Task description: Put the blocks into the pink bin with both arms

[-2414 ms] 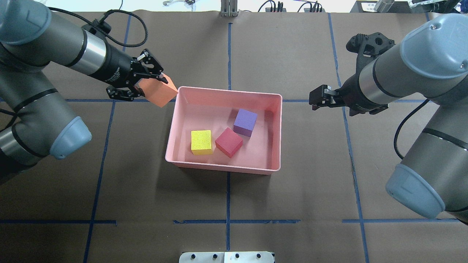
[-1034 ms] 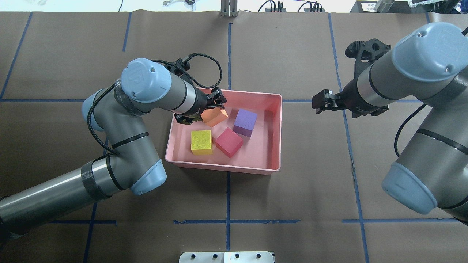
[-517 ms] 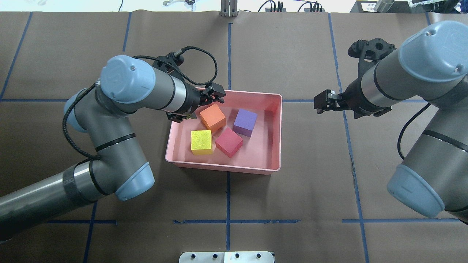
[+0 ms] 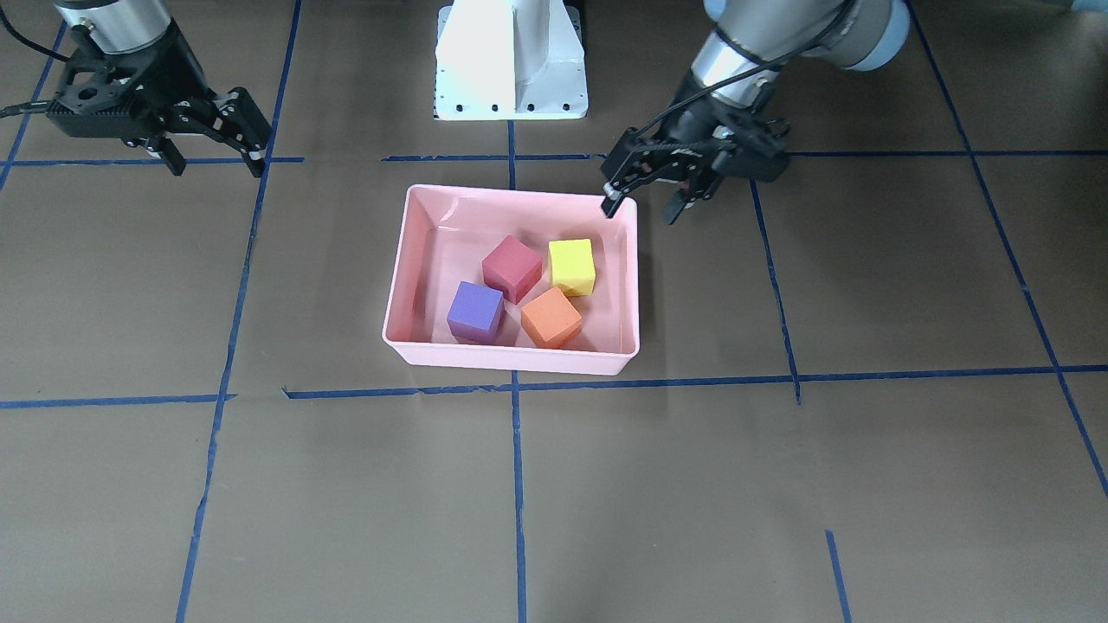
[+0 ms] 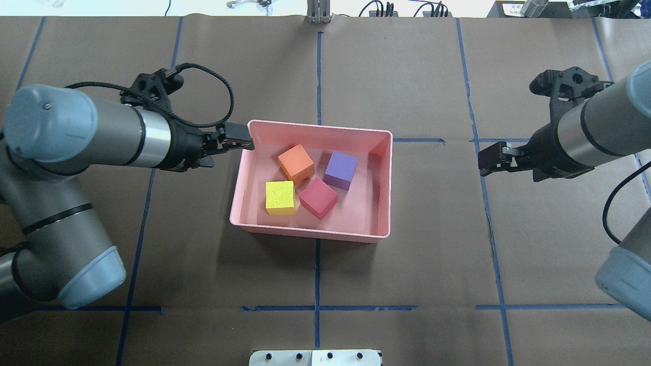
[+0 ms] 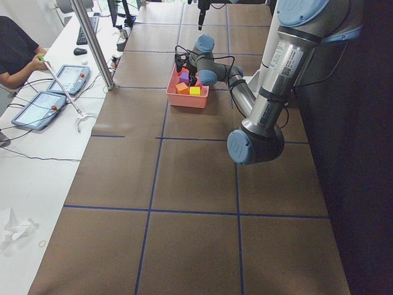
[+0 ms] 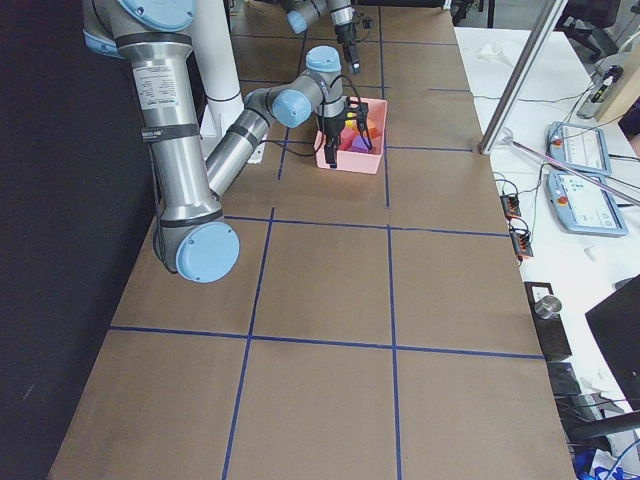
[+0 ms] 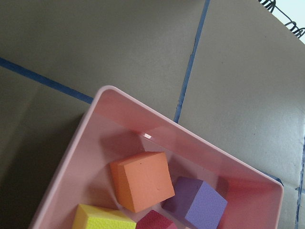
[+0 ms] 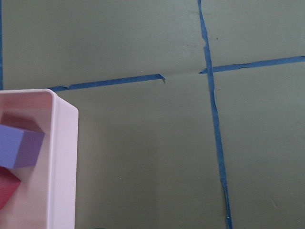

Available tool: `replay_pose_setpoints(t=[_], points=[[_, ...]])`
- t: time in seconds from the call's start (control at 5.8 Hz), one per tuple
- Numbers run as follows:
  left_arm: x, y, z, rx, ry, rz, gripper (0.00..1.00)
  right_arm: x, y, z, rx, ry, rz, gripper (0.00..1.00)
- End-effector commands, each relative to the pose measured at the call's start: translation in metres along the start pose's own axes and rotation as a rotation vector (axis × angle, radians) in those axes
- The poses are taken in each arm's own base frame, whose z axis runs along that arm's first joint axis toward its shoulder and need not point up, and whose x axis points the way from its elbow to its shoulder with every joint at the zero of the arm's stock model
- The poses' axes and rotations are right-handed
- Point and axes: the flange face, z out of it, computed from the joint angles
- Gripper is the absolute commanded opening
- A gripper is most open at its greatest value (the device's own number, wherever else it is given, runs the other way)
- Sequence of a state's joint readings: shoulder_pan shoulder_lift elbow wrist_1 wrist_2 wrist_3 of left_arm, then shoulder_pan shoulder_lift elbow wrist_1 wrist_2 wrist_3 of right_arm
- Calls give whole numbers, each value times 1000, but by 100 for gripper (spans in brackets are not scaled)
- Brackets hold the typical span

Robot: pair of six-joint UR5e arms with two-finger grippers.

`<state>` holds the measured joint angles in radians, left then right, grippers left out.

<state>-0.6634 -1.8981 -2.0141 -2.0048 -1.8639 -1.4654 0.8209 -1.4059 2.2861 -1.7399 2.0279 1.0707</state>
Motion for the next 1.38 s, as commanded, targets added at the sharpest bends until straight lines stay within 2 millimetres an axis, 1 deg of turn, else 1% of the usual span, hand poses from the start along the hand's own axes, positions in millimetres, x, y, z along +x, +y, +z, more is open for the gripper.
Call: replay_pose_setpoints(t=[0.0,0.17,0.34,0.52,0.69,0.86,1.03,1.21], points=[[-80,3,-32,-2,-96,193,100,51,-16,-10,-12,23,-45,100],[-132,-17,-54,-18,-164,277,100,100,-25,-23,-46,14,-44,100],[-193,-53,-93,-68,-204,354,100,168,-39,-34,-70,5,-86,100],[-260,-81,-129,-100,-250,429,100,237,-58,-45,-77,-44,-123,100],[-334,-99,-165,-127,-284,497,100,293,-61,-44,-81,-37,-156,100],[-409,-116,-187,-147,-337,564,100,342,-59,-27,-110,-18,-186,100],[-464,-131,-210,-140,-365,579,100,378,-52,-15,-136,-5,-200,100],[-493,-137,-218,-153,-384,549,100,408,-49,-12,-143,7,-229,100]])
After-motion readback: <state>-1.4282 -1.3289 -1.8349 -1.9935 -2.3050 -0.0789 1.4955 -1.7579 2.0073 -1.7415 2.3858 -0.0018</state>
